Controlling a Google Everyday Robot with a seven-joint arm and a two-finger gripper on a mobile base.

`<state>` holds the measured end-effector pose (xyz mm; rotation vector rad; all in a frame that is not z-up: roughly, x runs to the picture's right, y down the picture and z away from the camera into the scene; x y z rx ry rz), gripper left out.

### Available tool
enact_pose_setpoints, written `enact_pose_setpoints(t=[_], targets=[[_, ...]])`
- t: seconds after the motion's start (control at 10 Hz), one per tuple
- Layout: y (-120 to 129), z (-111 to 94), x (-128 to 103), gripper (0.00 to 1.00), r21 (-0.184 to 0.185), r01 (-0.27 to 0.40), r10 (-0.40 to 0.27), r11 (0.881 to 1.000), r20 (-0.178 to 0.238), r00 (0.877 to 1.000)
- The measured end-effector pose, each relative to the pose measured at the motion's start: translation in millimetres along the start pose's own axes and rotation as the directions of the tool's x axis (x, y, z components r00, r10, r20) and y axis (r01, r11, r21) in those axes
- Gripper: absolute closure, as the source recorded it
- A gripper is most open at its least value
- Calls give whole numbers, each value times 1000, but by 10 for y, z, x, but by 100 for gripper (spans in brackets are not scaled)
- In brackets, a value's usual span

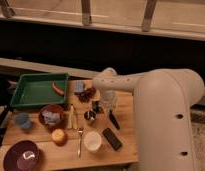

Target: Wipe table surface with brush

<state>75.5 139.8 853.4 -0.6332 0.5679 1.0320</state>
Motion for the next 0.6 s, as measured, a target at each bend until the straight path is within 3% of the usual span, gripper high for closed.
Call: enact_pose_setpoints(t=[0.2, 0.4, 0.6], targets=[[-152, -8, 210, 100, 3, -33, 33, 999, -1, 999], [-475, 45, 496, 100, 2, -67, 67, 998, 2, 998], [-641, 73, 565, 100, -10, -81, 81, 997, 13, 997]])
